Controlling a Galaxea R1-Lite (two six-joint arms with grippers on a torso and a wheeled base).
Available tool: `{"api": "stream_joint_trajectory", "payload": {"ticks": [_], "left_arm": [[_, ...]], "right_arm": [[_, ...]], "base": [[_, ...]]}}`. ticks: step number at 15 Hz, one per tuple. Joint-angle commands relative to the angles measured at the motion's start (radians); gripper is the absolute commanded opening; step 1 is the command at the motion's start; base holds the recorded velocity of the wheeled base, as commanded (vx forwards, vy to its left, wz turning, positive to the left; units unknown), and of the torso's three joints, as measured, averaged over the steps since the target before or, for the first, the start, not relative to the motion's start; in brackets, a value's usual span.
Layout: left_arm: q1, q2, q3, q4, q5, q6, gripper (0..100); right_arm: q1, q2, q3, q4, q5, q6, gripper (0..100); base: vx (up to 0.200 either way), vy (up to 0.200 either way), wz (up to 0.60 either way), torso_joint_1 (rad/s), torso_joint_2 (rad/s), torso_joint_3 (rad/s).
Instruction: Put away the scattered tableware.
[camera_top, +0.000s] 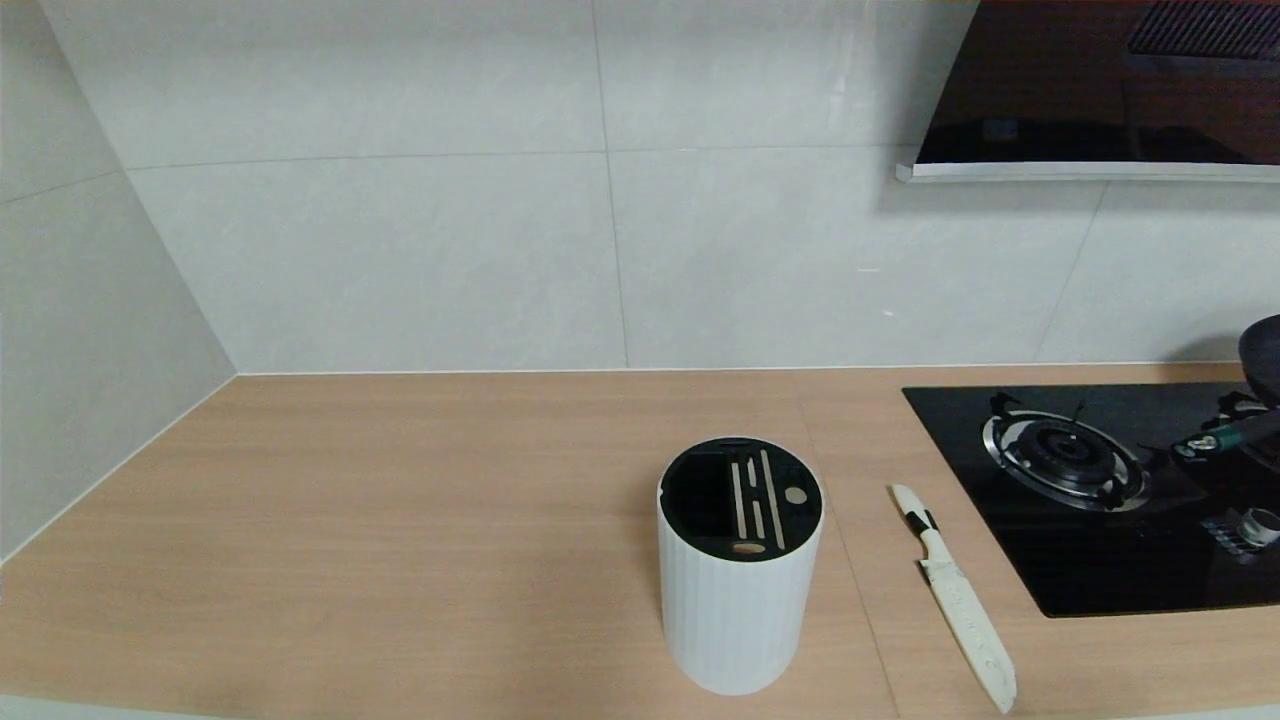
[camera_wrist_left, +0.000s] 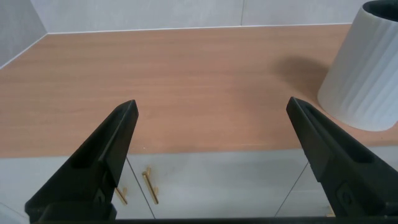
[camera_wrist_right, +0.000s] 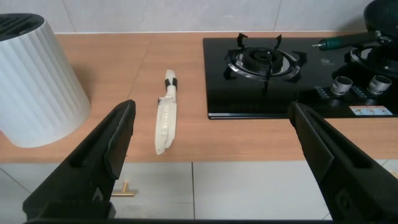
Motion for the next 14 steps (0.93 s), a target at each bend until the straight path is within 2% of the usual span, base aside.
{"api": "stream_joint_trajectory", "payload": {"ticks": [1,6,8,9,11,14], "left_arm": [[0.0,0.0,0.0,0.0,0.0,0.0,100],[0.0,0.0,0.0,0.0,0.0,0.0,100],[0.0,0.0,0.0,0.0,0.0,0.0,100],[0.0,0.0,0.0,0.0,0.0,0.0,100],[0.0,0.0,0.0,0.0,0.002,0.0,100],[0.0,0.0,0.0,0.0,0.0,0.0,100]], "right_arm": [[0.0,0.001,0.0,0.0,0.002,-0.002,100],[0.0,0.001,-0.014,-0.029,-0.005,0.0,100],[0.001,0.006,-0.123,-0.109,0.021,0.046,100],[0.006,0.032,-0.144,-0.068,0.072,0.046,100],[0.009,0.211,-0.232,0.029,0.131,0.049,100],[0.012,0.537,-0.295,0.024,0.187,0.055,100]], "base": [[0.0,0.0,0.0,0.0,0.0,0.0],[0.0,0.0,0.0,0.0,0.0,0.0],[0.0,0.0,0.0,0.0,0.0,0.0],[0.0,0.0,0.0,0.0,0.0,0.0],[0.0,0.0,0.0,0.0,0.0,0.0],[0.0,0.0,0.0,0.0,0.0,0.0]]}}
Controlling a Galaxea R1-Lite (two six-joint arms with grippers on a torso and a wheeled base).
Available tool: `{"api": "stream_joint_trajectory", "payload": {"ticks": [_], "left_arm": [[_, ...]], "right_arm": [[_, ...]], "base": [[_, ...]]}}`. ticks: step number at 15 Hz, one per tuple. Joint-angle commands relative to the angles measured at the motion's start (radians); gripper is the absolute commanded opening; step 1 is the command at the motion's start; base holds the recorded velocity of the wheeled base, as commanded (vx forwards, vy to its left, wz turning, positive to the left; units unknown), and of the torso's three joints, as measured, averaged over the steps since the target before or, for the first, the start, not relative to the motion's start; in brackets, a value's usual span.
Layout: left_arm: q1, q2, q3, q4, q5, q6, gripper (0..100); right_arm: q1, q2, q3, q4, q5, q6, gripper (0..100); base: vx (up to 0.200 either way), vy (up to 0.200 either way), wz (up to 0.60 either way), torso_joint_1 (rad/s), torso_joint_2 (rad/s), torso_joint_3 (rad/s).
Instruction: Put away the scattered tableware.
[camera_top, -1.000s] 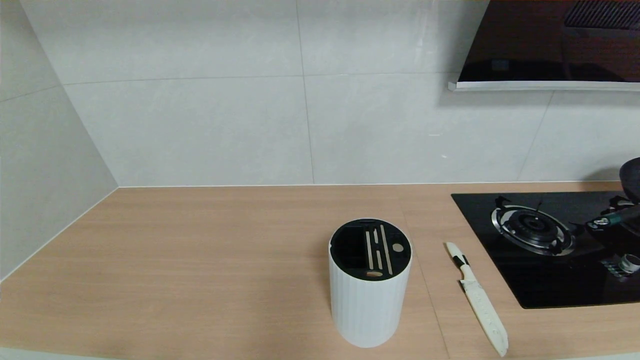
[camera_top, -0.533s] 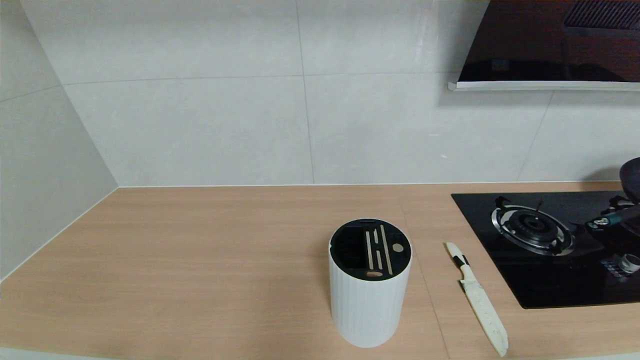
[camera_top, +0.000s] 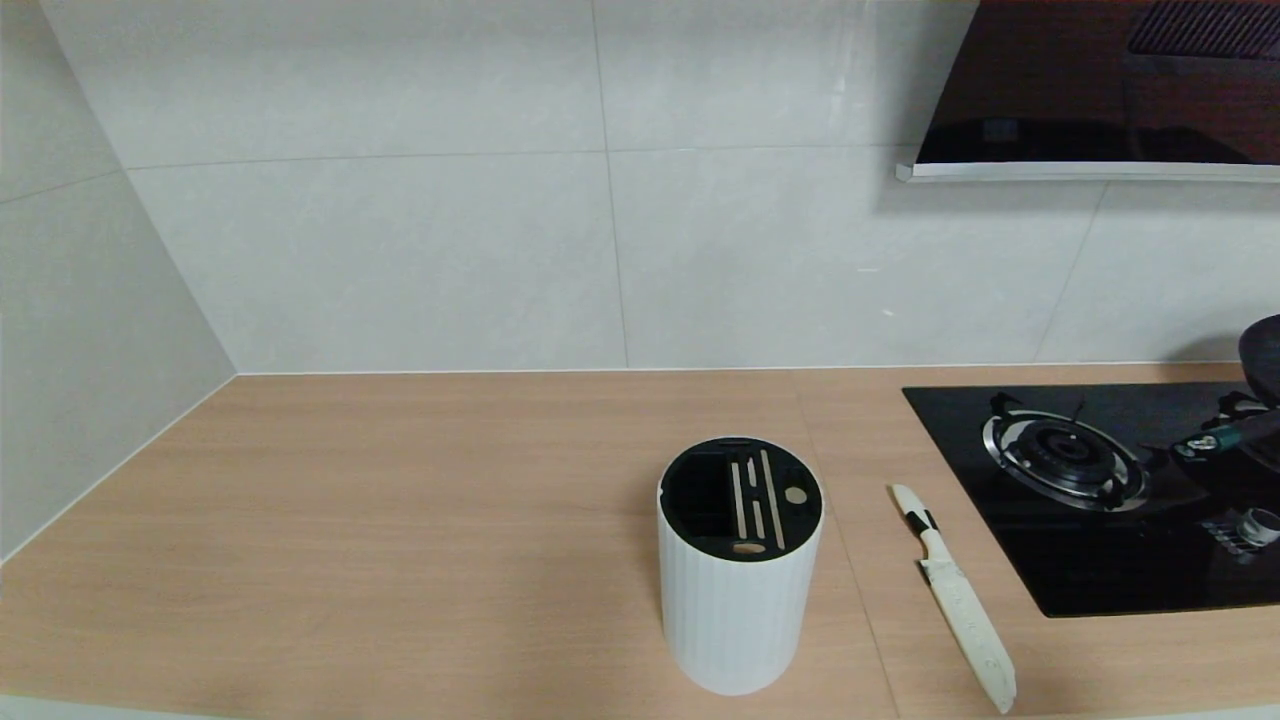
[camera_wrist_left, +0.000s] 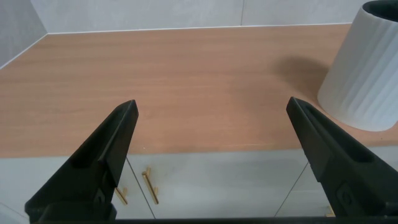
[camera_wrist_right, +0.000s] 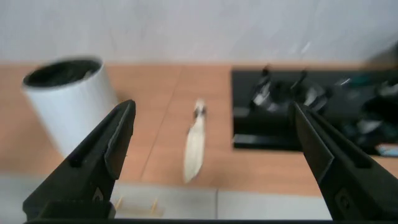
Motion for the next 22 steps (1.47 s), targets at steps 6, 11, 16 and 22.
{"api": "stream_joint_trajectory", "payload": {"ticks": [6,11,16,22], "left_arm": [[0.0,0.0,0.0,0.0,0.0,0.0,100],[0.0,0.0,0.0,0.0,0.0,0.0,100],[0.0,0.0,0.0,0.0,0.0,0.0,100],[0.0,0.0,0.0,0.0,0.0,0.0,100]], "right_arm": [[0.138,0.81,-0.226,-0.045,-0.038,0.014,100],[0.169,1.229,-0.266,-0.305,-0.039,0.013,100],[0.169,1.633,-0.269,-0.648,-0.13,0.0,100],[0.213,1.927,-0.27,-0.921,-0.173,0.0,100]], "base": [[0.0,0.0,0.0,0.0,0.0,0.0],[0.0,0.0,0.0,0.0,0.0,0.0],[0.0,0.0,0.0,0.0,0.0,0.0],[0.0,0.0,0.0,0.0,0.0,0.0]]}}
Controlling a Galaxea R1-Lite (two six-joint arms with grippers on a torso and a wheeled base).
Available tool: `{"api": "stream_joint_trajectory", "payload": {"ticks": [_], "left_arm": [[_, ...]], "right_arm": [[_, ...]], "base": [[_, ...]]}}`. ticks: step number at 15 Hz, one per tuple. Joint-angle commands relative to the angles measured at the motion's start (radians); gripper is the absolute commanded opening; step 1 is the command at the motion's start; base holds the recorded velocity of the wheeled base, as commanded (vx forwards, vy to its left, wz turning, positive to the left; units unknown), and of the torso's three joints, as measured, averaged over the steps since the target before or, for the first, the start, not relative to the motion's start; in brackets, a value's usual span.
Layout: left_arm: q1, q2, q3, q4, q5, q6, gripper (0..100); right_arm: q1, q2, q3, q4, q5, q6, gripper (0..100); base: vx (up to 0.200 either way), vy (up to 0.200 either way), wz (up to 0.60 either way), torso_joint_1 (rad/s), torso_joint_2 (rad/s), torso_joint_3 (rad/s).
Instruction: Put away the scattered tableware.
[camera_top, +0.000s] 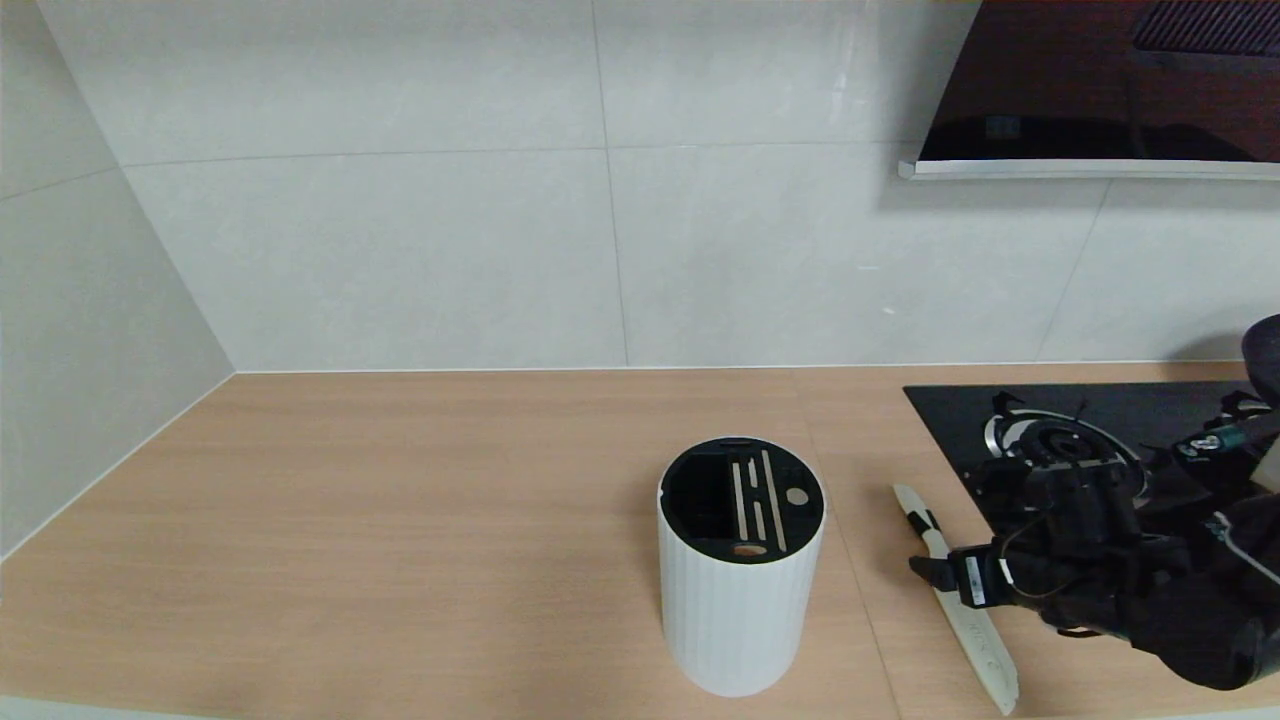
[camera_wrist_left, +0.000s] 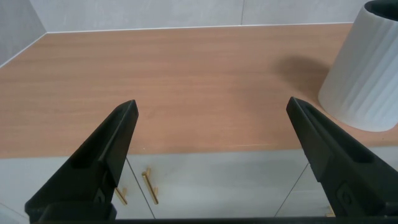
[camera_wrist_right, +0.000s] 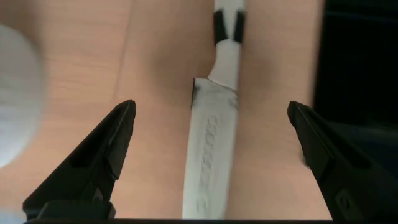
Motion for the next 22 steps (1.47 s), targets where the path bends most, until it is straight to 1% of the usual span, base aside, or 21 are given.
{"api": "stream_joint_trajectory", "payload": {"ticks": [1,2,8,15,16,22], "left_arm": [[0.001,0.0,0.0,0.0,0.0,0.0,100],[0.001,0.0,0.0,0.0,0.0,0.0,100],[0.001,0.0,0.0,0.0,0.0,0.0,100],[0.001,0.0,0.0,0.0,0.0,0.0,100],[0.001,0.0,0.0,0.0,0.0,0.0,100],[0.001,0.0,0.0,0.0,0.0,0.0,100]], "right_arm": [[0.014,0.137,-0.001,-0.055,-0.025,0.001,100],[0.013,0.15,-0.005,-0.075,-0.031,0.001,100],[-0.007,0.162,-0.028,-0.079,-0.042,0.011,100],[-0.009,0.166,-0.029,-0.079,-0.048,0.011,100],[-0.009,0.171,-0.029,-0.079,-0.05,0.011,0],[-0.009,0.173,-0.029,-0.079,-0.054,0.011,0]], "base": [[0.0,0.0,0.0,0.0,0.0,0.0],[0.0,0.0,0.0,0.0,0.0,0.0],[0.0,0.0,0.0,0.0,0.0,0.0],[0.0,0.0,0.0,0.0,0.0,0.0],[0.0,0.0,0.0,0.0,0.0,0.0],[0.0,0.0,0.0,0.0,0.0,0.0]]}}
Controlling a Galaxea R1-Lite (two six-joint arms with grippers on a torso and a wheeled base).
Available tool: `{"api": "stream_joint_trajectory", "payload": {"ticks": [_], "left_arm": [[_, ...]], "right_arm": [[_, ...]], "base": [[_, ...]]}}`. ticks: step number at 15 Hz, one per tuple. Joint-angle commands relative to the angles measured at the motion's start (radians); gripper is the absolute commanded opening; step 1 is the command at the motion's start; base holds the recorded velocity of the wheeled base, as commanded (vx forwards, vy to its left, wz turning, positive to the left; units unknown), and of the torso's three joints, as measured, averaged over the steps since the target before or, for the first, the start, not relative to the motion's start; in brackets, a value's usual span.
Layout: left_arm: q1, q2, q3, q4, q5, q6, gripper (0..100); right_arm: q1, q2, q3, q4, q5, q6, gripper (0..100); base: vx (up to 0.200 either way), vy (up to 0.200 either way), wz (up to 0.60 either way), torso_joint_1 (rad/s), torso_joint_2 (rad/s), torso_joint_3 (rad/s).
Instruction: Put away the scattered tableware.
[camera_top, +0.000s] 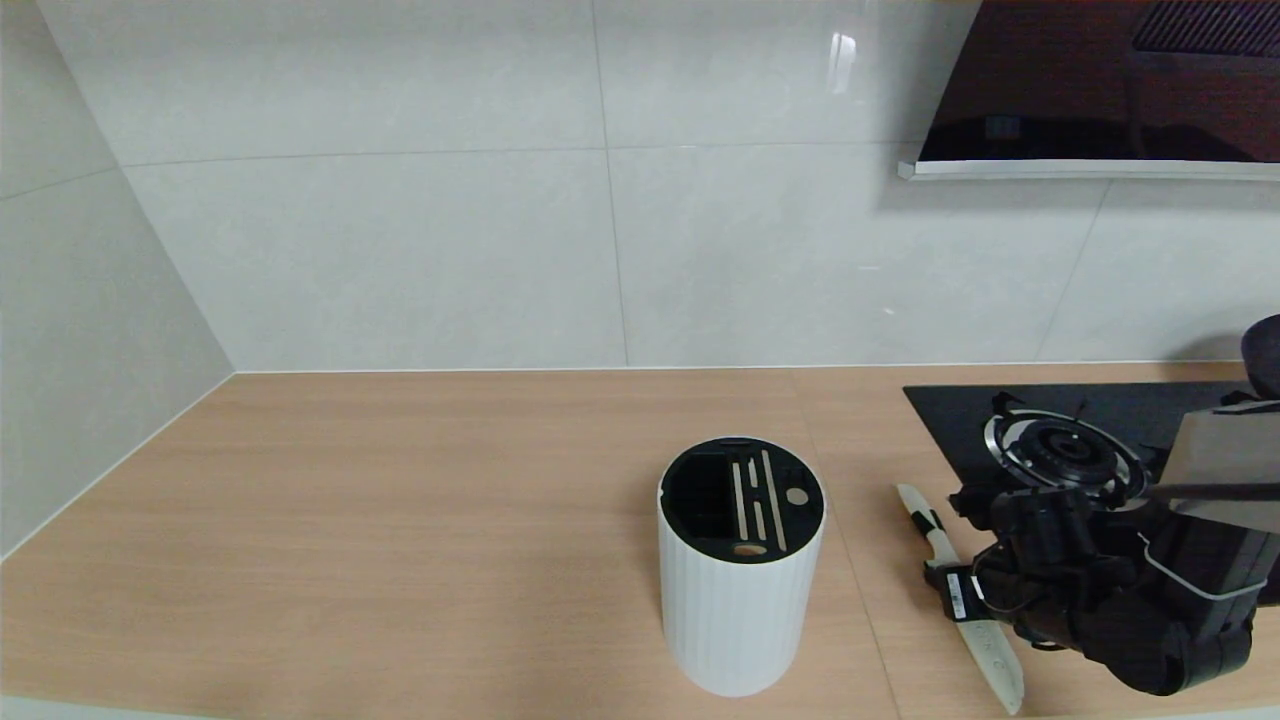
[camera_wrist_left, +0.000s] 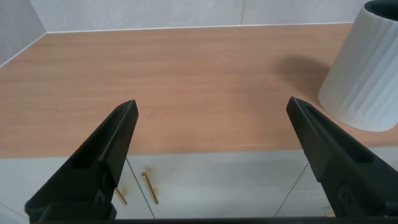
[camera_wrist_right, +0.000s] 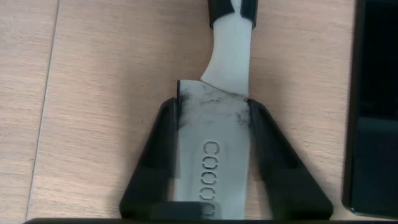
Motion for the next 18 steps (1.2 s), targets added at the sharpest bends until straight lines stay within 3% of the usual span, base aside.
{"api": "stream_joint_trajectory", "payload": {"ticks": [1,6,12,18], "left_arm": [[0.0,0.0,0.0,0.0,0.002,0.0,100],[0.0,0.0,0.0,0.0,0.0,0.0,100],[0.0,0.0,0.0,0.0,0.0,0.0,100],[0.0,0.0,0.0,0.0,-0.002,0.012,100]], "right_arm": [[0.0,-0.002,0.0,0.002,0.0,0.0,0],[0.0,-0.049,0.009,0.002,-0.024,-0.002,0],[0.009,-0.399,0.052,0.07,-0.028,-0.002,0],[0.097,-0.637,0.049,0.162,-0.026,-0.002,0]], "base": [[0.0,0.0,0.0,0.0,0.0,0.0],[0.0,0.0,0.0,0.0,0.0,0.0],[0.0,0.0,0.0,0.0,0.0,0.0],[0.0,0.0,0.0,0.0,0.0,0.0]]}}
